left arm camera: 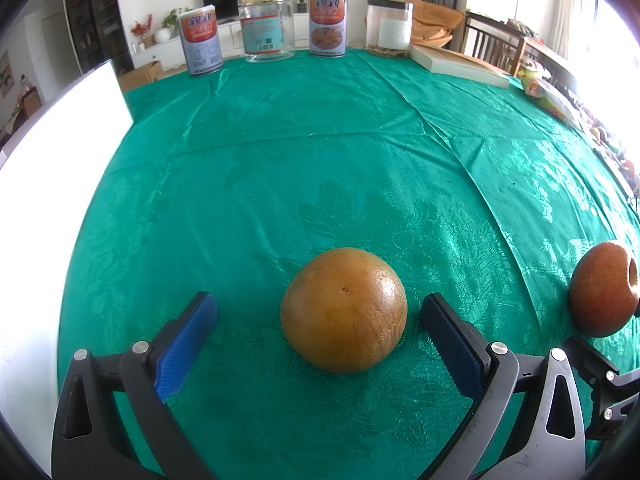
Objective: Organize fruits
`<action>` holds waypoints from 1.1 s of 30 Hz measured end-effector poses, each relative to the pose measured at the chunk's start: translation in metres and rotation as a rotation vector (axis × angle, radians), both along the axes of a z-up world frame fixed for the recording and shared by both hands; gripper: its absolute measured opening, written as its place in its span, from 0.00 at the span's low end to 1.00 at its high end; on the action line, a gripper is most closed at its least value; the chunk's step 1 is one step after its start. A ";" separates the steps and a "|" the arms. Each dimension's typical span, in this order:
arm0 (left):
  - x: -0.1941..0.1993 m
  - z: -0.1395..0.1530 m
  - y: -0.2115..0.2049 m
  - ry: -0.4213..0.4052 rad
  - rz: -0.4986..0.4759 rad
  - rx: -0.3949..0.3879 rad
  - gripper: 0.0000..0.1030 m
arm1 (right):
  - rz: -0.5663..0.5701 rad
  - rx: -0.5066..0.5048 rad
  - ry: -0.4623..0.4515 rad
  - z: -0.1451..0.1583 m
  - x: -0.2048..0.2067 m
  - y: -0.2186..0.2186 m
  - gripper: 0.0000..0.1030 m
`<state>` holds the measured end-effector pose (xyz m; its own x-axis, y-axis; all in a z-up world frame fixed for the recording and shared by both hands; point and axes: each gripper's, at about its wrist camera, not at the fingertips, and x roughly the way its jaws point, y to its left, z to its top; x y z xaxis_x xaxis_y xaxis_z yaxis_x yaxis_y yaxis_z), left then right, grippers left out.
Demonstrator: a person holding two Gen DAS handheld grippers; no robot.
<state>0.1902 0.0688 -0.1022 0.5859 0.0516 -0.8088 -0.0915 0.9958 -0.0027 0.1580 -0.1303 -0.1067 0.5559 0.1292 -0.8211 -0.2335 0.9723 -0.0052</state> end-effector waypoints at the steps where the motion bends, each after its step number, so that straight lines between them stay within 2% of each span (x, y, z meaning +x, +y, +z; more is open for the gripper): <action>1: 0.000 0.000 0.000 0.000 0.000 0.000 1.00 | 0.000 0.000 0.000 0.000 0.000 0.000 1.00; 22: 0.000 0.000 0.000 0.000 0.000 0.000 1.00 | -0.004 0.021 -0.003 0.001 0.000 -0.003 1.00; 24: 0.000 0.000 -0.001 0.008 -0.006 0.003 1.00 | -0.008 0.055 -0.007 0.002 -0.002 -0.007 1.00; 28: -0.005 0.006 0.004 0.140 -0.134 -0.026 0.99 | -0.064 0.204 -0.007 0.008 -0.006 -0.031 1.00; 31: -0.011 0.009 0.009 0.138 -0.196 -0.072 0.99 | -0.107 0.324 -0.005 0.012 -0.007 -0.048 1.00; 33: -0.009 0.011 0.005 0.125 -0.199 -0.037 0.97 | -0.103 0.346 0.009 0.014 -0.006 -0.049 1.00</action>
<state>0.1816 0.0737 -0.0910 0.4764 -0.0856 -0.8751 0.1046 0.9937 -0.0402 0.1524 -0.1794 -0.0926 0.5736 0.3440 -0.7434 -0.1330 0.9346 0.3298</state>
